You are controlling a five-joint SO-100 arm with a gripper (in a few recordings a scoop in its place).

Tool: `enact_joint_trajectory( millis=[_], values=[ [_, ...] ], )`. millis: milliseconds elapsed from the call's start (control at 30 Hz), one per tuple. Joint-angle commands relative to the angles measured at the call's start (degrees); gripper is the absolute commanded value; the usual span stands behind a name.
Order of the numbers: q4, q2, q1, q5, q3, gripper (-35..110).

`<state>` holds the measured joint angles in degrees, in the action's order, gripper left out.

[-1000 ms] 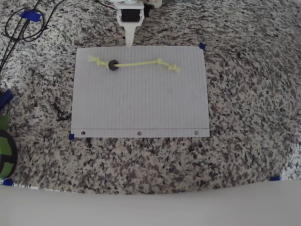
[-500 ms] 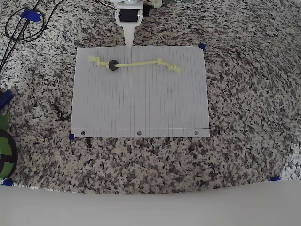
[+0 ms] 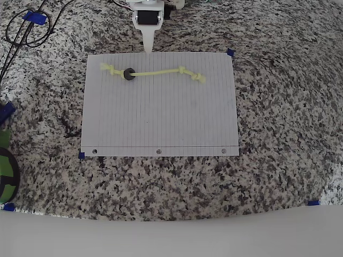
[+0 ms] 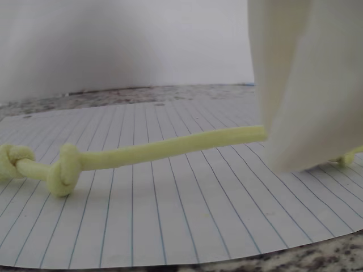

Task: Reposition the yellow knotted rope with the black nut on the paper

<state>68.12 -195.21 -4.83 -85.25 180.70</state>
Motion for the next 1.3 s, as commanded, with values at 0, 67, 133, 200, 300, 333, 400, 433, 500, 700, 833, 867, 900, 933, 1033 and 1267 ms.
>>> enact_joint_trajectory(
  millis=[0, 67, 133, 200, 300, 333, 400, 433, 500, 700, 833, 867, 900, 933, 1033, 1267],
  values=[
    [0.3, -0.2, 0.5, -0.4, 0.2, 0],
    [0.3, -0.2, 0.5, -0.4, 0.2, 0],
    [0.3, -0.2, 0.5, -0.4, 0.2, 0],
    [0.1, -0.2, 0.5, 0.0, 0.2, 0],
    [0.1, -0.2, 1.1, 0.2, 0.2, 0],
    [0.1, -0.2, 1.1, 0.2, 0.2, 0],
    [0.1, -0.2, 1.1, 0.2, 0.2, 2],
    [0.1, -0.2, 1.1, 0.2, 0.2, 5],
    [0.2, -0.2, 1.0, 0.1, 0.2, 9],
    [0.2, -0.2, 0.5, -0.3, 0.2, 11],
    [0.2, -0.2, 0.5, -0.3, 0.2, 11],
    [0.2, -0.2, 0.6, -0.3, 0.2, 11],
    [0.2, -0.2, 0.6, -0.2, 0.2, 11],
    [0.2, -0.2, 0.6, -0.2, 0.2, 11],
    [0.2, -0.2, 0.6, -0.2, 0.2, 11],
    [0.2, -0.2, 0.6, -0.2, 0.2, 11]
  ],
)
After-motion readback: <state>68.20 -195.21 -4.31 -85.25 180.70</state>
